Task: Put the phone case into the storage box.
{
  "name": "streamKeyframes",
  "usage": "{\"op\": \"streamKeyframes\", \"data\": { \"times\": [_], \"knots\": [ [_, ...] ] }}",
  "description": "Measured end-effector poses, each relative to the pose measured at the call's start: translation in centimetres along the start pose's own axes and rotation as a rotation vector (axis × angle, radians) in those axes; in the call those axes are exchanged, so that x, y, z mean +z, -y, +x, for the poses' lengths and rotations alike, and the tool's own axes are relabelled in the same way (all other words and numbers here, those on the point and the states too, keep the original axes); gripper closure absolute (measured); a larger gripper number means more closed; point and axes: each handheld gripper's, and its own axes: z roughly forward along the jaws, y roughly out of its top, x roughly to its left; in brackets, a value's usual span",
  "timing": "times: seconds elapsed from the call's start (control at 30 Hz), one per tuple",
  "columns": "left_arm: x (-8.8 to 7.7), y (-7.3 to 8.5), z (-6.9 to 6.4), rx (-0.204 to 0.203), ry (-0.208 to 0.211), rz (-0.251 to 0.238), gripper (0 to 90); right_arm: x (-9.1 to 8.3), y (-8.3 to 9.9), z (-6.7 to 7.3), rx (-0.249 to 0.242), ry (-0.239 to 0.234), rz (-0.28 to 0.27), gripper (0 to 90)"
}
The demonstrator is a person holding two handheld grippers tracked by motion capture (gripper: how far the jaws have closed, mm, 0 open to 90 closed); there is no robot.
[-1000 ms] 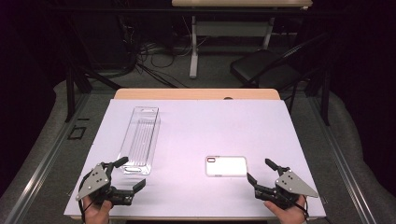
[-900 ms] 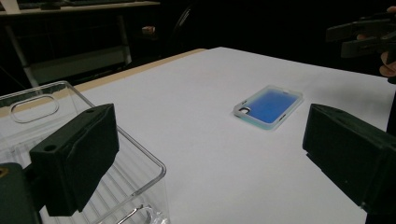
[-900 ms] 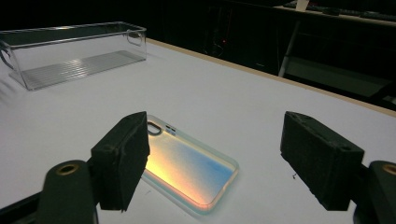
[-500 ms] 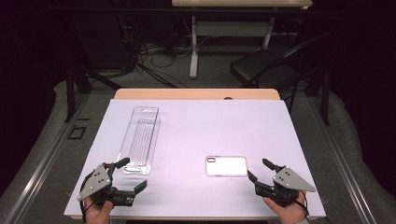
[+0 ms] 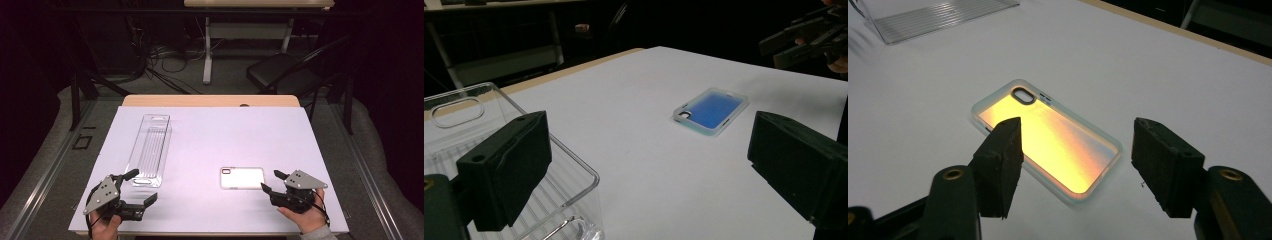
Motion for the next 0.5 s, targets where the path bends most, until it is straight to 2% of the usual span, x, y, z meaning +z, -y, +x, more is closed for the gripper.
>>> {"op": "streamKeyframes", "data": {
  "times": [0.13,0.3,0.4,0.43,0.47,0.5],
  "knots": [
    [0.0,0.0,0.0,0.001,-0.003,0.003,4.2,0.5,-0.7,-0.5,0.003,-0.011,0.027,37.8],
    [0.0,0.0,0.0,0.000,-0.002,0.004,4.3,0.6,-2.4,-1.6,-0.053,-0.004,0.046,44.9],
    [0.0,0.0,0.0,0.000,-0.002,0.005,4.3,0.6,-2.9,-2.1,-0.058,-0.014,0.059,46.7],
    [0.1,0.0,0.0,0.001,-0.002,0.006,4.3,0.8,-3.3,-2.6,-0.063,-0.031,0.081,48.4],
    [0.1,0.0,0.0,0.001,-0.002,0.006,4.3,0.8,-3.3,-2.6,-0.063,-0.031,0.081,48.4],
    [0.1,0.0,0.0,0.001,-0.002,0.006,4.3,1.0,-3.6,-3.1,-0.058,-0.044,0.112,48.2]
  ]
}}
